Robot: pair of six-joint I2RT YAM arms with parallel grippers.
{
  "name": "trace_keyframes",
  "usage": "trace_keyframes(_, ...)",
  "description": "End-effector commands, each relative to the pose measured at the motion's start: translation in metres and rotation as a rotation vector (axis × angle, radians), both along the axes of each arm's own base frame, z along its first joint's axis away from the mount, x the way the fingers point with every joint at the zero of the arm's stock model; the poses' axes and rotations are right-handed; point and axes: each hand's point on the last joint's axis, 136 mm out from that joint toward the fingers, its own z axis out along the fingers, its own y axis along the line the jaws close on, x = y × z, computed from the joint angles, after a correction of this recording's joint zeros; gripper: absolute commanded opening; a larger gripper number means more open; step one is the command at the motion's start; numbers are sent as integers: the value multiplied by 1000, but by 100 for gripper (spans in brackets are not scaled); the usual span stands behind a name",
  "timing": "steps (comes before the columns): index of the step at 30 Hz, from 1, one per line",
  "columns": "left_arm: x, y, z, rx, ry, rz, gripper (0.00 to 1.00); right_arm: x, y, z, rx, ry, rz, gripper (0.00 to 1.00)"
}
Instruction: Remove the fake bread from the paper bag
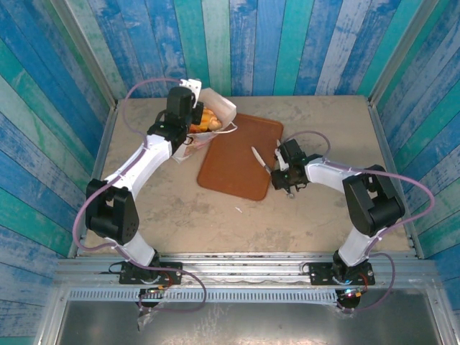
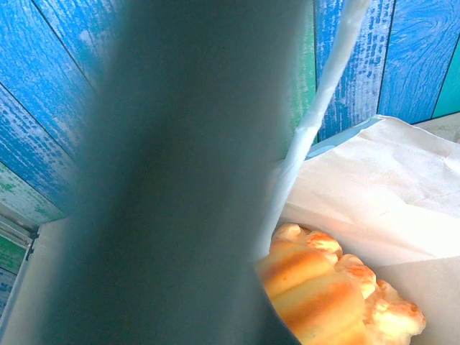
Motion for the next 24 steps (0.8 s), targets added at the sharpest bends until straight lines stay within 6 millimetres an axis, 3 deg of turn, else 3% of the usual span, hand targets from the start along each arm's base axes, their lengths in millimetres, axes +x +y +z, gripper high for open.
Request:
trace_keyframes(1,-12,8,42,-33,-96,21,0,-15,-5,-23,-40,84,6,69)
trace_keyframes(4,-12,8,43,-32,-98,22,0,-13,-5,-23,-41,83,10,70)
trace_keyframes(7,-12,8,43,-33,-98,24,0,-13,-4,-23,-40,85,10,64)
trace_keyframes(15,-13,9,41,-34,-98,30,0,-11,-5,-16,-39,61,8,28)
trace_keyframes(19,-17,12,41,-43,-104,38,0,-6,-11,9,-47,-8,-11,18)
trace_keyframes(24,-28,11,44,-89,-112,25,0,-1,-11,56,8,-140,-26,10)
